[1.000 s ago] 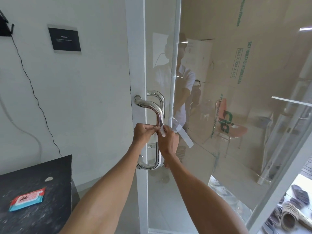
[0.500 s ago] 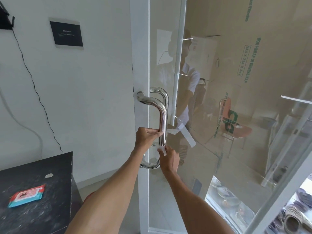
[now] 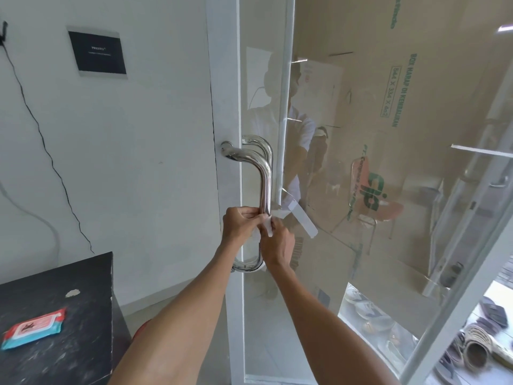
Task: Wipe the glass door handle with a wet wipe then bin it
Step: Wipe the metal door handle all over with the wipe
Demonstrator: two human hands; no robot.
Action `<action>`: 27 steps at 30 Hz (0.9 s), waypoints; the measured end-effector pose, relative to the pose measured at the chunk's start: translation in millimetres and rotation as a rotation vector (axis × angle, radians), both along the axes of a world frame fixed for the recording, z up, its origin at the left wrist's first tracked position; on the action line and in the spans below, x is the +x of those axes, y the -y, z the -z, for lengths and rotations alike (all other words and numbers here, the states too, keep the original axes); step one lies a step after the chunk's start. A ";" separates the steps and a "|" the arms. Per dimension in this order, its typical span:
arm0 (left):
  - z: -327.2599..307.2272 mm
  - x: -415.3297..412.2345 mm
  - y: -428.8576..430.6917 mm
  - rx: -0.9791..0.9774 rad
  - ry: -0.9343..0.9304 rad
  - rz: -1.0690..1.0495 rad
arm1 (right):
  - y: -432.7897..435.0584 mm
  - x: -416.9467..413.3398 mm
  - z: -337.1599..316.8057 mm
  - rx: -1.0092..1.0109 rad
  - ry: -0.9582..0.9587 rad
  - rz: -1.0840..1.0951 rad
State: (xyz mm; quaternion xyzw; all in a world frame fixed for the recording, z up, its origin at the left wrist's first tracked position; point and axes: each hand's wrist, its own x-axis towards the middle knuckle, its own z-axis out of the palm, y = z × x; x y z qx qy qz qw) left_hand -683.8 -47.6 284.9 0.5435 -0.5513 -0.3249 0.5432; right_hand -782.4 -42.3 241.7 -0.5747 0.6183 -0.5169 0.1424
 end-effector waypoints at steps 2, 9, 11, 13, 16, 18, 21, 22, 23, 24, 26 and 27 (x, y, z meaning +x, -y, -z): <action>6.9 1.2 2.8 0.007 0.002 0.008 | -2.7 0.5 17.8 0.021 0.015 0.007; 16.9 5.4 7.5 0.021 0.021 0.044 | -6.8 2.8 46.4 0.079 0.010 0.009; 21.4 6.0 6.4 0.023 0.034 0.047 | -5.0 1.0 48.2 0.097 -0.011 0.006; 25.7 7.2 5.5 0.019 0.052 0.063 | -3.2 0.5 41.7 0.087 -0.024 0.012; 32.4 10.2 8.9 0.027 0.070 0.098 | 0.2 3.0 26.0 -0.004 -0.001 0.042; 34.0 10.8 9.0 0.027 0.073 0.106 | 0.8 5.1 24.5 -0.044 0.008 0.051; 34.6 11.3 9.8 0.016 0.090 0.095 | -1.1 5.0 40.5 -0.030 0.012 0.045; 33.5 11.1 9.6 0.019 0.085 0.098 | -1.4 3.9 48.0 -0.012 0.009 0.042; 35.0 11.5 10.6 0.018 0.076 0.100 | -2.0 4.1 57.0 0.007 0.003 0.040; 35.3 11.3 11.8 0.015 0.063 0.101 | -2.4 3.6 64.7 0.022 -0.005 0.040; 37.2 10.9 13.2 -0.005 0.047 0.090 | -3.6 5.0 80.4 0.052 0.008 0.038; 37.7 10.0 13.4 -0.024 0.042 0.079 | -4.3 6.2 87.7 0.076 0.028 0.033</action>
